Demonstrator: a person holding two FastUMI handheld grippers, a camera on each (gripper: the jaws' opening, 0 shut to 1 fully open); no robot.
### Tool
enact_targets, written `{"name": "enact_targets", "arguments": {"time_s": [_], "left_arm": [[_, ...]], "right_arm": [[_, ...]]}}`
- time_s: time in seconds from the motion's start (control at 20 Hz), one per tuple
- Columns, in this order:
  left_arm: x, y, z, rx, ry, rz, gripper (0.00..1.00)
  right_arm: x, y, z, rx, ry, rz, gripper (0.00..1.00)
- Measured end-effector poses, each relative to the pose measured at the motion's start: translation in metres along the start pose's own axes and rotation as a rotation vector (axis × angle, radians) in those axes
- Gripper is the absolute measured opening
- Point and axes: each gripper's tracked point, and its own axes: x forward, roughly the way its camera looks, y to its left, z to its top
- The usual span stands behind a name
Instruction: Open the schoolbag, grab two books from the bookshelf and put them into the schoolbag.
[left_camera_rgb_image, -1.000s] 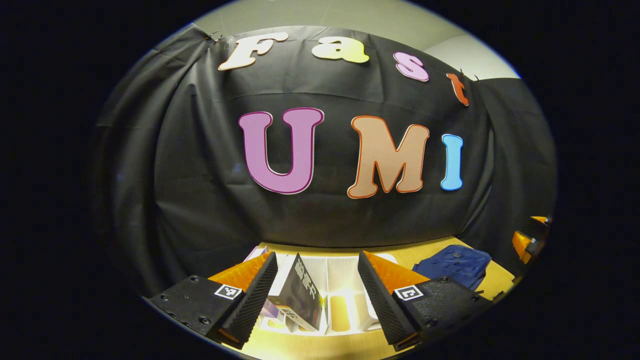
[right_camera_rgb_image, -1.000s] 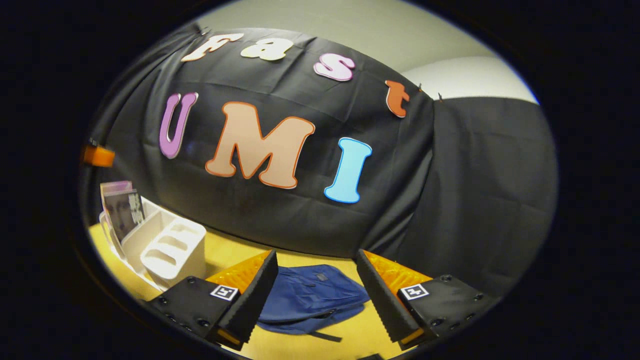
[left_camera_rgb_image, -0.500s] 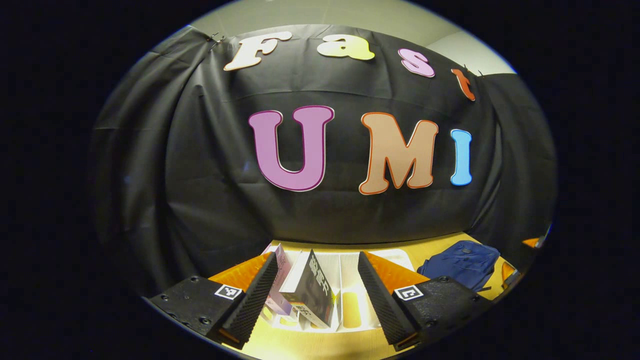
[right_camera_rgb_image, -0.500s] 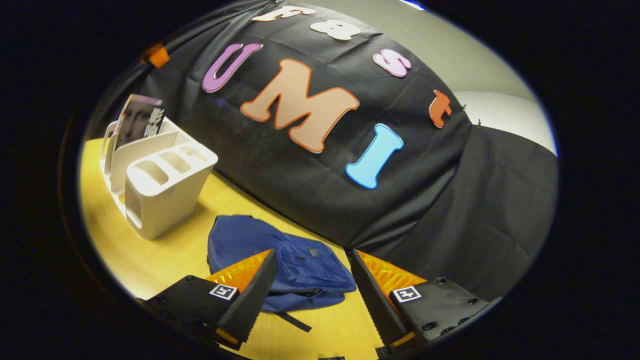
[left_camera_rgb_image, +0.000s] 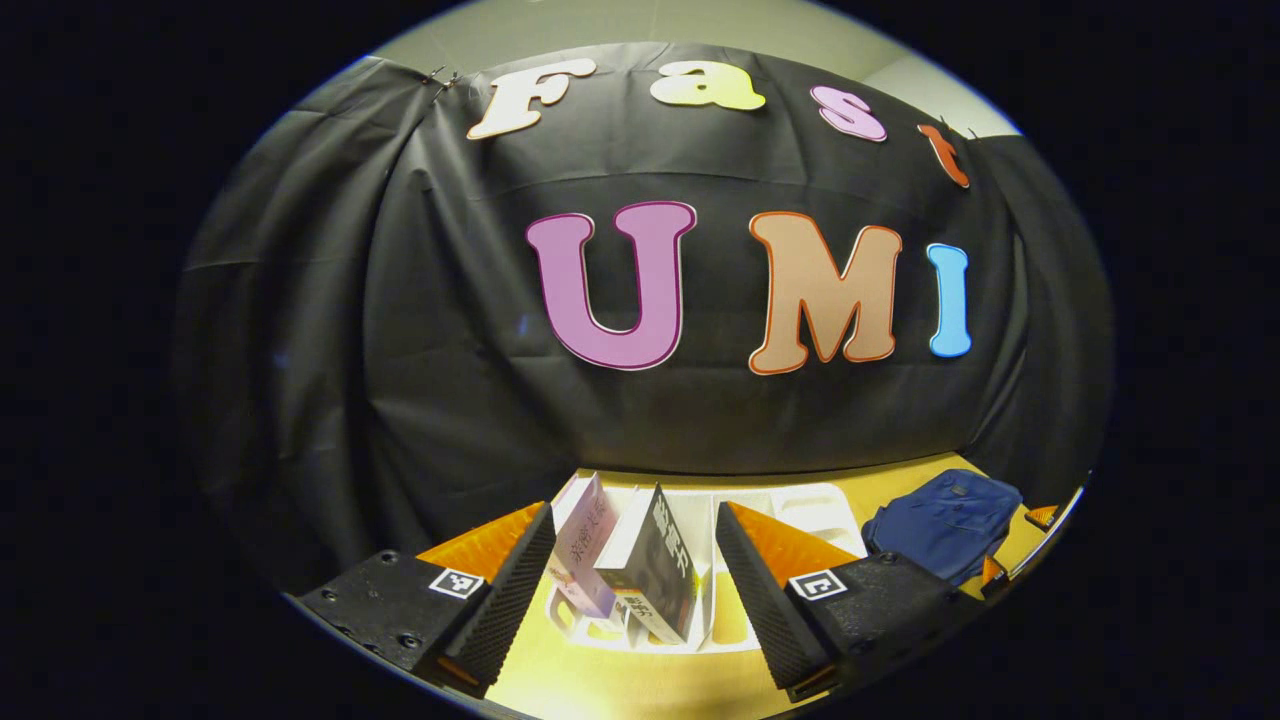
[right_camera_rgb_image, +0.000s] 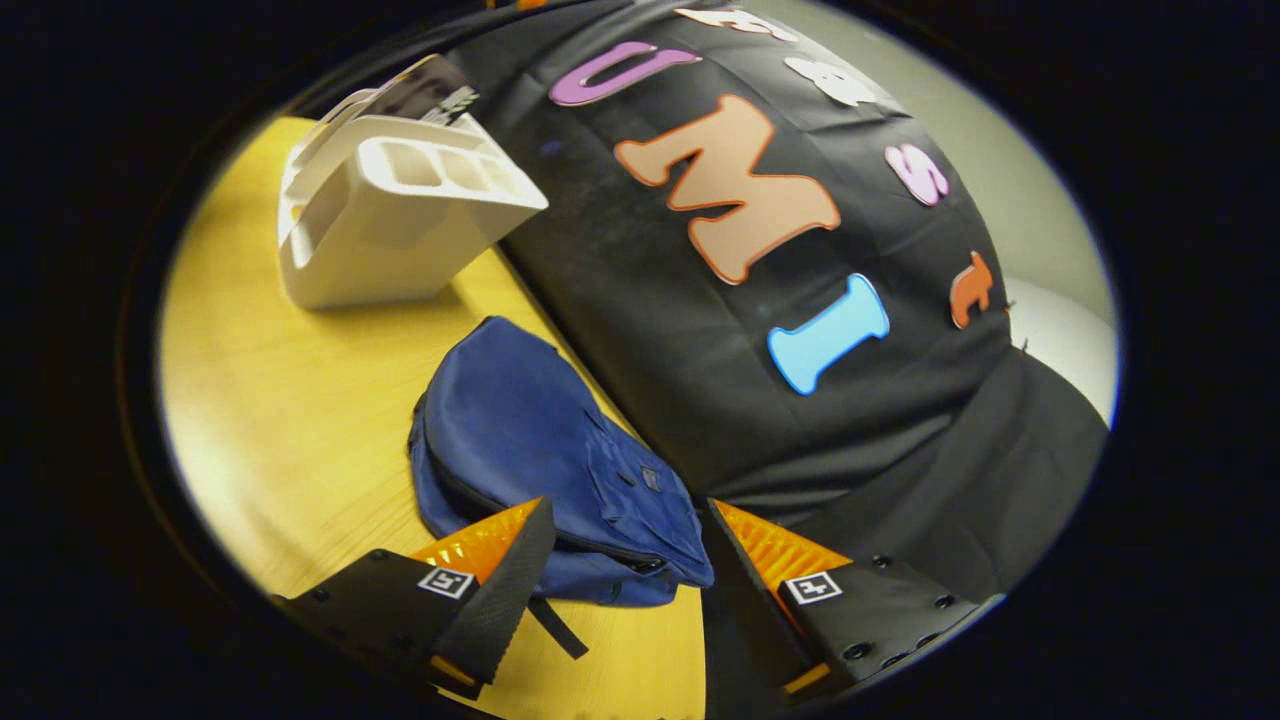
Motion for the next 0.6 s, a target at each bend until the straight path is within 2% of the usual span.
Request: {"name": "enact_targets", "arguments": {"time_s": [0.1, 0.2, 0.3, 0.35, 0.4, 0.55, 0.6], "left_arm": [[-0.003, 0.001, 0.0, 0.006, 0.0, 0.011, 0.94], [-0.006, 0.005, -0.001, 0.013, 0.004, 0.031, 0.94], [-0.008, 0.007, -0.002, 0.015, 0.01, 0.05, 0.94], [-0.008, 0.007, -0.004, 0.017, 0.016, 0.059, 0.93], [-0.008, 0.007, -0.007, 0.019, 0.023, 0.062, 0.93], [-0.008, 0.003, -0.015, 0.028, 0.046, 0.063, 0.94], [-0.008, 0.002, -0.016, 0.031, 0.055, 0.064, 0.94]], "right_arm": [[0.006, 0.014, -0.004, -0.041, -0.017, 0.045, 1.0], [0.01, 0.025, -0.006, -0.1, -0.034, 0.074, 0.97], [0.016, 0.034, -0.016, -0.147, -0.036, 0.107, 1.0], [0.018, 0.04, -0.02, -0.169, -0.033, 0.121, 0.97], [0.022, 0.043, -0.023, -0.186, -0.029, 0.131, 1.0], [0.029, 0.044, -0.028, -0.211, -0.019, 0.126, 1.0], [0.03, 0.042, -0.027, -0.204, -0.021, 0.122, 0.97]]}}
